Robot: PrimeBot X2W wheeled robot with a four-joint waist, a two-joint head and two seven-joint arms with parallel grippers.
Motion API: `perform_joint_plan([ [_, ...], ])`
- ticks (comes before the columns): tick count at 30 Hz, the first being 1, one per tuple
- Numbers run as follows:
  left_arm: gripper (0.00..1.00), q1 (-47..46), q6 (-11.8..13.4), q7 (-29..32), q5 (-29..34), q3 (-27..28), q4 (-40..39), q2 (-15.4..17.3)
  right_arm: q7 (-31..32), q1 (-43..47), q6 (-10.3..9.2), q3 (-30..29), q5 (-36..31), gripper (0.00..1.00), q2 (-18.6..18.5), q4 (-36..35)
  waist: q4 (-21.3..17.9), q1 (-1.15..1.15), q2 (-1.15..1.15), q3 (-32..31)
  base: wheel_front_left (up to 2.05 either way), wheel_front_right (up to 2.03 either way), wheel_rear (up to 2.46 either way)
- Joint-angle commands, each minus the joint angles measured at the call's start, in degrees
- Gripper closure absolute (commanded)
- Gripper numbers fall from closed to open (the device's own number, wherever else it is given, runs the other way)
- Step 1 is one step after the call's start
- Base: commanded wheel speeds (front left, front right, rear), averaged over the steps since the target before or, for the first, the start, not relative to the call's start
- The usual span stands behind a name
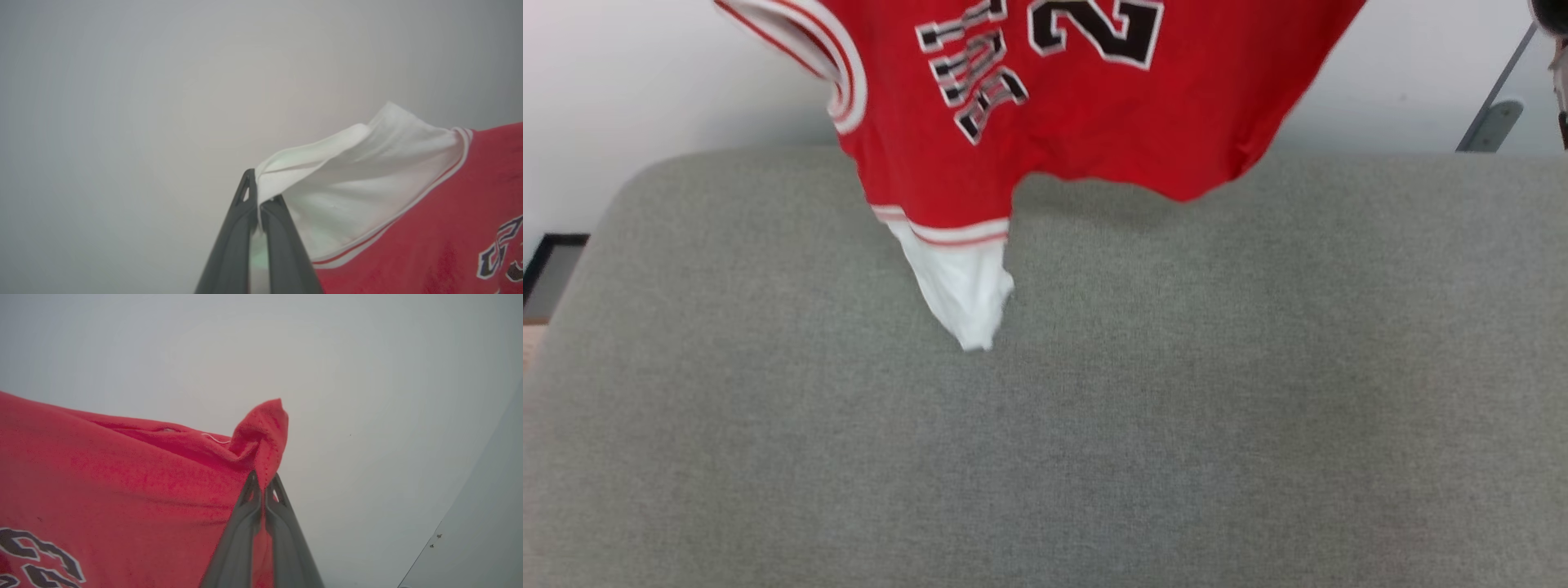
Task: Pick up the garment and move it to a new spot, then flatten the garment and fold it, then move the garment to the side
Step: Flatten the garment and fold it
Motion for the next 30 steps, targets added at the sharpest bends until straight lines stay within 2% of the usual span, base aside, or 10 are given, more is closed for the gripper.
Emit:
perform_joint_plan([
  [1, 1.00, -1.2, -0.1, -0.4, -0.2, 0.3, 0.9, 0.2, 0.1, -0.9, -0.17, -0.5, -0.9, 1.00, -0.3, 0.4, 0.0, 0.00, 0.00, 2.1, 0.00, 0.00, 0.00],
  [8, 1.00, -6.5, -0.5, -4.0, 1.0, 0.2, 3.9, -0.8, -1.5, -5.8, -0.17, -3.2, -5.1, 1.00, 1.0, 1.5, 0.1, 0.00, 0.00, 10.7, 0.00, 0.00, 0.00],
  [13, 1.00, -11.3, 0.1, -10.7, 2.6, 0.8, 6.4, -2.2, -8.3, -10.0, -0.17, -6.7, -11.3, 1.00, 1.7, 1.9, -0.1, 0.00, 0.00, 17.5, 0.00, 0.00, 0.00],
  [18, 1.00, -17.6, 1.3, -18.9, 4.5, 1.8, 9.3, -3.8, -17.7, -13.5, -0.16, -10.9, -20.7, 1.00, 2.4, 0.9, -0.2, 0.00, 0.00, 23.6, 0.00, 0.00, 0.00],
  [22, 1.00, -21.4, 0.9, -25.6, 5.3, 2.9, 11.2, -5.2, -23.1, -15.1, -0.16, -14.3, -30.1, 1.00, 3.0, -1.2, 0.3, 0.00, 0.00, 27.7, 0.00, 0.00, 0.00],
  [30, 1.00, -20.2, 0.6, -28.2, 6.2, 7.1, 9.0, -6.5, -25.6, -13.3, -0.15, -20.9, -44.6, 1.00, 5.3, -4.7, 2.3, 0.00, 0.00, 33.5, 0.00, 0.00, 0.00],
])
